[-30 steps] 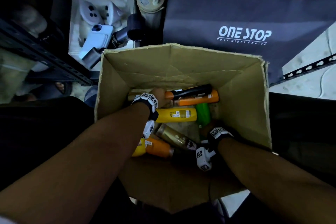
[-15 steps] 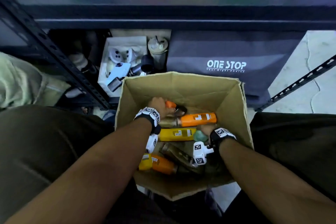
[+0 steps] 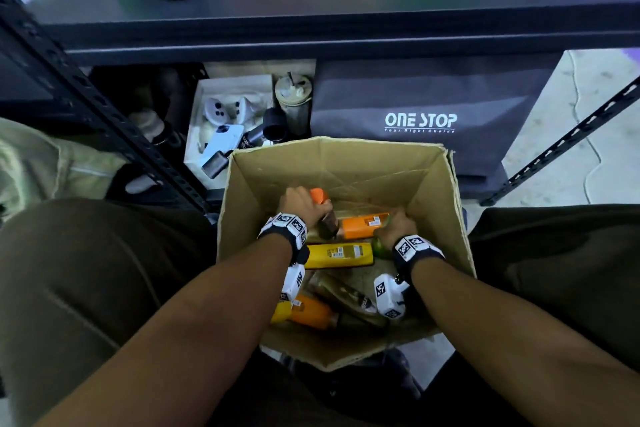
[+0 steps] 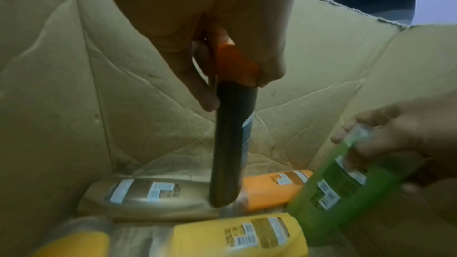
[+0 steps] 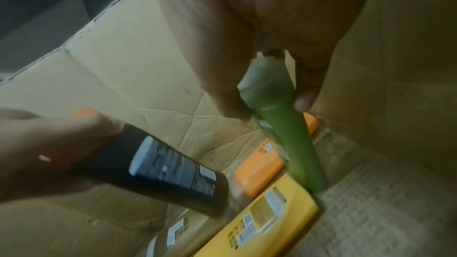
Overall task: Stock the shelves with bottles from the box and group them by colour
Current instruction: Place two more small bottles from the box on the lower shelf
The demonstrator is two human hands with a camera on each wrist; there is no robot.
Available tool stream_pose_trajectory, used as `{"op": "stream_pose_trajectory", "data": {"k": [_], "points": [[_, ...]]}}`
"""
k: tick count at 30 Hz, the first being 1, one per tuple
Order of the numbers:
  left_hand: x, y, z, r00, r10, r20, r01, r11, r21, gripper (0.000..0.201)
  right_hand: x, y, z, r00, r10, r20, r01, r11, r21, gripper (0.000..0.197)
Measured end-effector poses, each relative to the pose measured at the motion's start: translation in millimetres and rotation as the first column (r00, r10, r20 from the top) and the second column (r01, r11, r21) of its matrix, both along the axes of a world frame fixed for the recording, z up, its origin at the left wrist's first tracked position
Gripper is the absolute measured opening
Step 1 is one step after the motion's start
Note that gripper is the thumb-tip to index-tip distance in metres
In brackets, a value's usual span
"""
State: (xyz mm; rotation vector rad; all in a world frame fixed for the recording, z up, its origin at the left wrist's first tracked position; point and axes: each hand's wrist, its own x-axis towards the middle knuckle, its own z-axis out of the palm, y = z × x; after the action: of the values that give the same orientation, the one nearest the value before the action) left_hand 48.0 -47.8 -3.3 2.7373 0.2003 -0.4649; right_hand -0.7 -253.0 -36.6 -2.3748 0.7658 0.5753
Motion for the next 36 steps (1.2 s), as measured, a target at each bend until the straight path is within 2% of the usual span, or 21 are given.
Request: {"op": "stream_pose_trajectory", "data": {"k": [5,9,13,16,19,25,27,31,33,36], "points": [[-9.1,-4.0,-15.3,1.0,0.011,0.02,-0.01,0.998,-0.062,0.054,-1.7,-0.1,-7.4,0.986,-0.148,0.076,0.14,0.985,0.097,0.071],[-14.8,-2.8,-29.6,0.994,-0.016,0.106,0.045,0.96,-0.278,0.058,-4.0,-2.2,-15.4,0.95,-0.286,0.128,0.247,0.934,0.258,0.063],[-15.5,0.2,-40.5,0.997,0.018,0.07,0.011,0.921,-0.39,0.058,-9.4,1.5,-28.0,0.882,-0.43,0.193,0.343,0.867,0.363,0.063],[-17.9,2.2,-51.9,0.999,0.041,-0.004,-0.04,0.911,-0.41,0.046,-13.3,5.5,-35.8,0.828,-0.505,0.242,0.389,0.829,0.402,0.073],[-19.7,1.3,-63.6,0.995,0.021,-0.099,-0.061,0.904,-0.424,0.039,-13.8,6.1,-40.8,0.768,-0.591,0.247,0.432,0.763,0.481,0.079],[-17.8,-2.2,-83.5,0.988,0.038,-0.147,-0.107,0.863,-0.495,0.025,-5.8,7.5,-48.0,0.687,-0.691,0.224,0.489,0.668,0.561,0.084],[-15.3,-2.6,-88.2,0.987,0.04,-0.157,-0.115,0.855,-0.505,0.034,-6.2,8.2,-55.2,0.701,-0.677,0.226,0.481,0.681,0.552,0.078],[-10.0,-0.4,-95.6,0.983,0.025,-0.184,-0.121,0.84,-0.529,0.045,-4.7,6.4,-71.6,0.804,-0.542,0.244,0.399,0.796,0.456,0.057],[-8.1,-1.2,-98.1,0.978,0.007,-0.206,-0.125,0.816,-0.565,0.05,-1.4,4.3,-78.1,0.868,-0.457,0.194,0.337,0.829,0.446,0.047],[-6.5,-3.2,-99.1,0.973,0.017,-0.229,-0.156,0.779,-0.607,0.055,1.5,1.6,-84.6,0.926,-0.363,0.105,0.29,0.86,0.421,0.047]]}}
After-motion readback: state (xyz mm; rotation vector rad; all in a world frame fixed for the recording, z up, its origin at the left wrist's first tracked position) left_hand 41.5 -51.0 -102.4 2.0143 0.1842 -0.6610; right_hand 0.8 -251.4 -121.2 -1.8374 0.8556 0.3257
